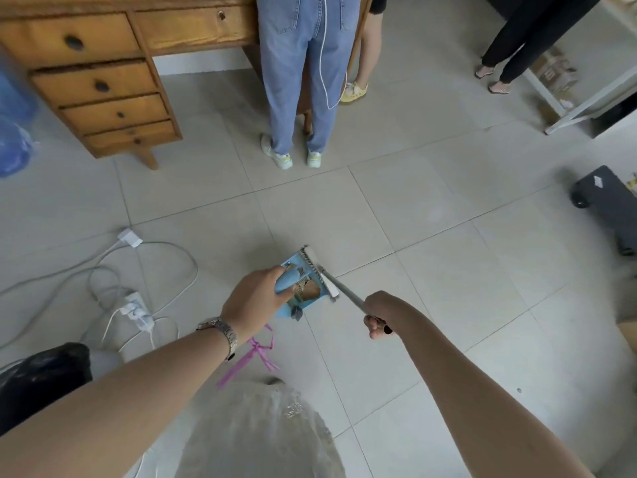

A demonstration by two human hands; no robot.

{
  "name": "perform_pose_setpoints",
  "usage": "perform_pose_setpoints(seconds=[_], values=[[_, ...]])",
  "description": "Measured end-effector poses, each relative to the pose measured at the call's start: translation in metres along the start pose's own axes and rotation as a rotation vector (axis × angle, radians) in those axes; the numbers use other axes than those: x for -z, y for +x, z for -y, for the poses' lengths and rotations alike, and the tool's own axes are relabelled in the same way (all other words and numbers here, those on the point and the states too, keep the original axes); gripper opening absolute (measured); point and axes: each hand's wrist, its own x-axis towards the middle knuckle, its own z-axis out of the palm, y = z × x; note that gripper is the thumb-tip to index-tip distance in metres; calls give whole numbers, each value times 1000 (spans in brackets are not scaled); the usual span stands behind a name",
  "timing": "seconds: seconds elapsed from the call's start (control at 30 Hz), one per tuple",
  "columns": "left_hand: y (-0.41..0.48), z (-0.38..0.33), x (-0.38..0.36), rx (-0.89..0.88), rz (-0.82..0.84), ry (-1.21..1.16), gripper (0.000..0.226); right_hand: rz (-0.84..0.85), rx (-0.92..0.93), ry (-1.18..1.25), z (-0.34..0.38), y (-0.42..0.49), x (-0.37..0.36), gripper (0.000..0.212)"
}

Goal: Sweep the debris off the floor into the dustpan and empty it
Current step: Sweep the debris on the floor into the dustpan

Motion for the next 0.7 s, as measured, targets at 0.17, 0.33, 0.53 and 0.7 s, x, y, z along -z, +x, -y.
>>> perform_pose_setpoints(seconds=[0.17, 0.33, 0.53, 0.7], values=[[-20, 2, -4, 31, -41, -3, 20, -27, -15, 81, -3, -14, -9, 30], [-44, 0, -3, 48, -60, -25, 24, -12, 15, 127, -14, -26, -18, 29], [-66, -15, 2, 102, -87, 23, 30, -10, 61, -51, -31, -40, -15, 29], [-86, -25, 2, 170, -156, 23, 27, 5, 182, -191, -35, -45, 0, 29]])
